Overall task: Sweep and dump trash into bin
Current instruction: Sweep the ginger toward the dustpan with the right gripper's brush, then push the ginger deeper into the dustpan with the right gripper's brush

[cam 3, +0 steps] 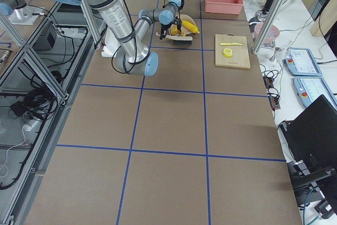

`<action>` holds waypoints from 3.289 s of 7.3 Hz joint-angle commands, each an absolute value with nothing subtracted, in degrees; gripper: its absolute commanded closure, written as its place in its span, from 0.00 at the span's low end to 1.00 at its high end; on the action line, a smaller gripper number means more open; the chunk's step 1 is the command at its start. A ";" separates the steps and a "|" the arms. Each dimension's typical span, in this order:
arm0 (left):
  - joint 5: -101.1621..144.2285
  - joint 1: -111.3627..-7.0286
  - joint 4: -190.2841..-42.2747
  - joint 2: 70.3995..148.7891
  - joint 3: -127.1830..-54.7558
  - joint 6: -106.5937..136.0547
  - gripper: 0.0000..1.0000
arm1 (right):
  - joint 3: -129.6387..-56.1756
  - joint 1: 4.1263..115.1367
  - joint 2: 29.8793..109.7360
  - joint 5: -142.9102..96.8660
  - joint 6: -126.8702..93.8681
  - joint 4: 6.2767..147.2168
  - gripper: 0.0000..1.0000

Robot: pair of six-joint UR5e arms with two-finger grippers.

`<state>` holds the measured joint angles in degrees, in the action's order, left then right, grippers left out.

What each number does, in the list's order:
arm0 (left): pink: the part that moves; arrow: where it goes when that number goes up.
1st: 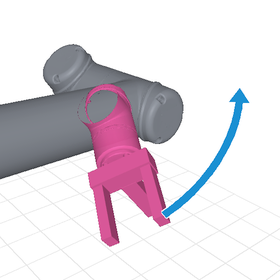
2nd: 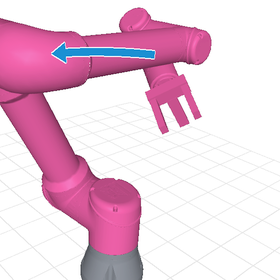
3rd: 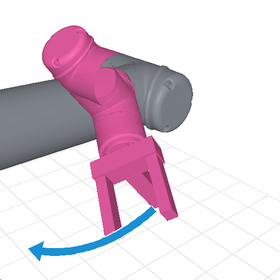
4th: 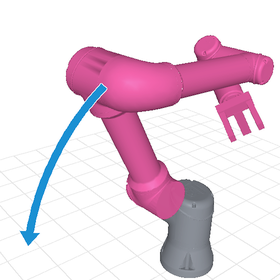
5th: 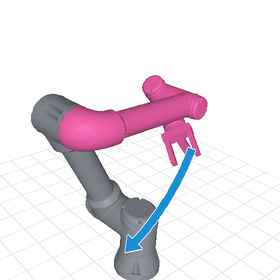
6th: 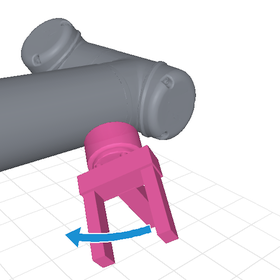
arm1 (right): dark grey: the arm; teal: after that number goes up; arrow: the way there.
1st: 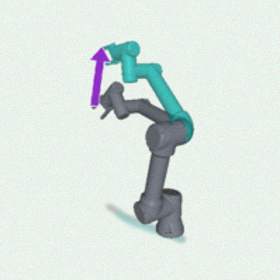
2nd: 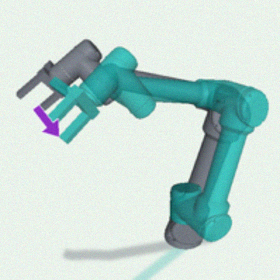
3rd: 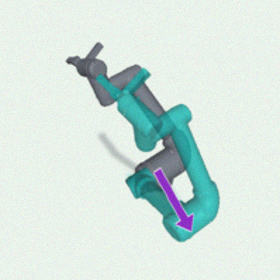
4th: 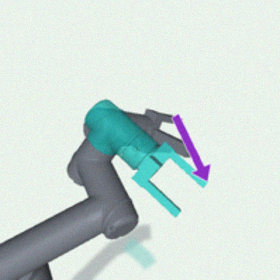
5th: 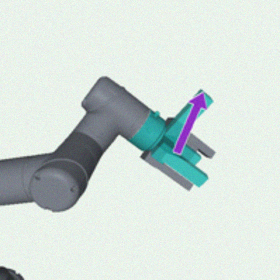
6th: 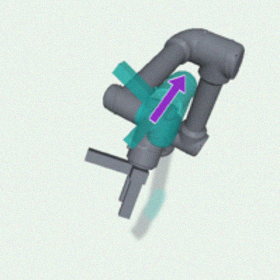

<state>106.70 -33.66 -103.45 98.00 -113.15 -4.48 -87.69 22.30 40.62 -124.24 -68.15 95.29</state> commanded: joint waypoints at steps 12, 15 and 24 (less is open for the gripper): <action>106.61 -33.66 -103.45 97.56 -113.73 -4.39 1.00 | -83.06 26.53 36.81 -126.22 -59.90 96.06 1.00; 106.61 -33.66 -103.53 97.56 -113.73 -4.39 1.00 | -83.85 25.41 38.49 -124.64 -59.06 98.35 1.00; 106.70 -33.75 -105.81 97.38 -113.82 -4.13 1.00 | -80.33 21.78 30.32 -125.41 -63.99 98.52 1.00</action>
